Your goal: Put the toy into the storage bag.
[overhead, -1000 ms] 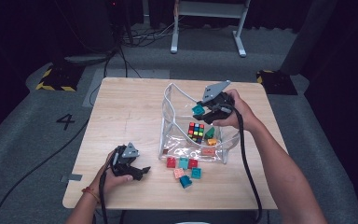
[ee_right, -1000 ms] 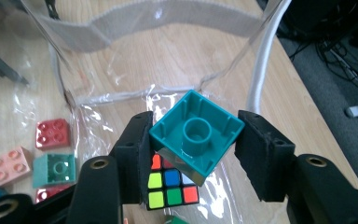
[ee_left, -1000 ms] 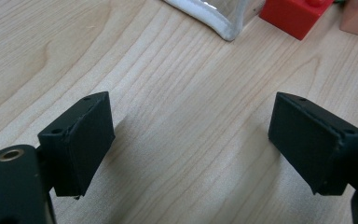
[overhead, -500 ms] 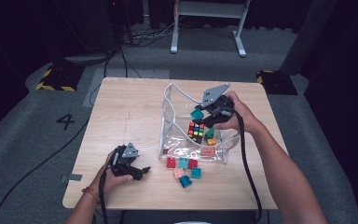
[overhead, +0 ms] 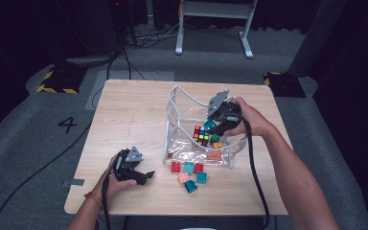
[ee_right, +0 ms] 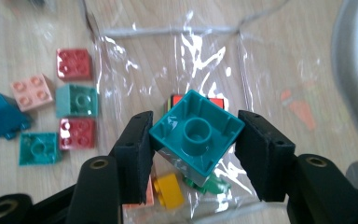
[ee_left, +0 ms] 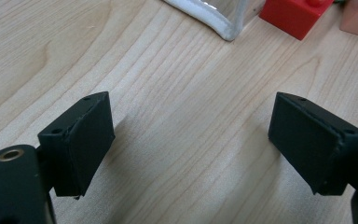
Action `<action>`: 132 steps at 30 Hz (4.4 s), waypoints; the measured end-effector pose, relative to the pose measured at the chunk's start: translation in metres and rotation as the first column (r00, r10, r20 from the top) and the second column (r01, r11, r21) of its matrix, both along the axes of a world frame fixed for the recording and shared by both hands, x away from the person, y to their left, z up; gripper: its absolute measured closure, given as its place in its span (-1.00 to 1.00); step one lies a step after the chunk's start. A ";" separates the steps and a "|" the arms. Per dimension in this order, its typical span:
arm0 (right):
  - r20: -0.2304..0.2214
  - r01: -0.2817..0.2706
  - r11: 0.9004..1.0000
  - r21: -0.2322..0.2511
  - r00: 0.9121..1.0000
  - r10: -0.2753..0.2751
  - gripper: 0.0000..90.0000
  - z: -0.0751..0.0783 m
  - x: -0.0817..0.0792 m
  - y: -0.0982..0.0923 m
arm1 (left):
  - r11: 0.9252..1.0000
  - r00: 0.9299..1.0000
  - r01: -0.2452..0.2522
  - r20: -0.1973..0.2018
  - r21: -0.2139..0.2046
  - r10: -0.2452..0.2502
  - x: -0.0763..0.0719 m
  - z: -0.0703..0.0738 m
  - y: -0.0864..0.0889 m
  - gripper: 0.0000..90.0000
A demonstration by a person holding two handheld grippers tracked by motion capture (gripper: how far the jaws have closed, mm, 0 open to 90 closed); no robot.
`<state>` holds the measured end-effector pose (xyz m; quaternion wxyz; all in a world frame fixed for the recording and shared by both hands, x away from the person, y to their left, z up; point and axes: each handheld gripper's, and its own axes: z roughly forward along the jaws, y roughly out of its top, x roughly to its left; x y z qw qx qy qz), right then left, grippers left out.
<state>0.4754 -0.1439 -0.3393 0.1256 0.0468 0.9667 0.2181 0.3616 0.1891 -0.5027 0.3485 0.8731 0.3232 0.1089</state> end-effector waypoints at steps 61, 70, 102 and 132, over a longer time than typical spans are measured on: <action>0.051 0.234 0.907 0.350 0.962 -0.268 -0.30 0.035 -0.041 -0.110 | 1.000 1.000 -0.001 -0.002 0.000 0.001 0.000 0.000 0.000 -0.69; 0.077 0.241 0.856 0.457 0.948 -0.308 -0.30 0.035 -0.075 -0.139 | 1.000 1.000 -0.001 -0.002 0.000 0.001 0.000 0.000 0.000 -0.69; -0.101 0.223 0.860 0.458 0.975 -0.199 -0.21 -0.097 -0.131 -0.126 | 1.000 1.000 -0.003 0.000 0.000 0.003 0.000 0.000 0.000 -0.69; -0.169 0.144 0.907 0.395 0.982 -0.082 -0.07 -0.151 -0.121 -0.037 | 1.000 1.000 -0.001 0.000 0.001 0.001 0.000 0.000 0.000 -0.69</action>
